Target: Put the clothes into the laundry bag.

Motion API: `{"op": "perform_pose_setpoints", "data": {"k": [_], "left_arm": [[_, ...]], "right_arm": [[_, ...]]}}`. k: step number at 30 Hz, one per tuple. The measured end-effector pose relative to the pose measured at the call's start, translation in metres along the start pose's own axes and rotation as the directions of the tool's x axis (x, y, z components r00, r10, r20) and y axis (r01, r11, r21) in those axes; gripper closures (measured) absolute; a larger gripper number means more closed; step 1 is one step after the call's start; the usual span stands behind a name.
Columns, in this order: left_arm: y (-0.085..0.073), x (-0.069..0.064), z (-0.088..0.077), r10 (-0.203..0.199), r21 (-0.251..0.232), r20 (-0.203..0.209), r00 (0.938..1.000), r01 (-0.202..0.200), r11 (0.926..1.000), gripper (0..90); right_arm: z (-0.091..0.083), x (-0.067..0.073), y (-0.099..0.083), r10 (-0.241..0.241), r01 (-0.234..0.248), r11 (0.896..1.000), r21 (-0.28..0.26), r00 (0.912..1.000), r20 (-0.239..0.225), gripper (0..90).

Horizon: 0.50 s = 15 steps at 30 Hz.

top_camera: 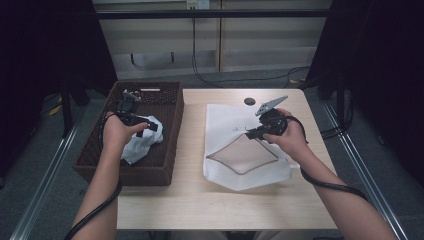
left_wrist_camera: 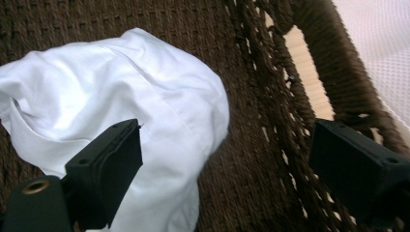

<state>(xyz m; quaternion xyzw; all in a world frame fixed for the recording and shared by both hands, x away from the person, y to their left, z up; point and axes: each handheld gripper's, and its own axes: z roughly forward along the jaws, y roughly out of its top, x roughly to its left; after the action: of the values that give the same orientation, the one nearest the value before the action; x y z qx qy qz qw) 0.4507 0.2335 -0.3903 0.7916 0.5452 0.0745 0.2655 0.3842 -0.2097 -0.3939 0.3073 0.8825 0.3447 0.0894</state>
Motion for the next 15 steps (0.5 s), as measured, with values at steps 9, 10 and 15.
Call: {"op": "perform_pose_setpoints", "data": {"k": [9,10,15], "left_arm": [[-0.004,0.015,0.012,-0.036,0.01,-0.023,0.9991,0.037,0.9993,7.7],[-0.004,0.017,0.014,-0.036,0.009,-0.028,0.999,0.036,0.9993,7.1],[-0.006,0.023,0.018,-0.051,0.008,-0.051,0.9974,0.051,0.9987,5.5]], "right_arm": [[-0.001,-0.001,-0.002,-0.001,0.001,1.0,-0.007,0.9998,-0.02,88.2],[-0.001,-0.001,-0.003,-0.001,0.001,1.0,-0.008,0.9998,-0.019,88.2],[-0.002,-0.002,-0.004,0.004,-0.004,1.0,-0.003,1.0,-0.006,88.2]]}}
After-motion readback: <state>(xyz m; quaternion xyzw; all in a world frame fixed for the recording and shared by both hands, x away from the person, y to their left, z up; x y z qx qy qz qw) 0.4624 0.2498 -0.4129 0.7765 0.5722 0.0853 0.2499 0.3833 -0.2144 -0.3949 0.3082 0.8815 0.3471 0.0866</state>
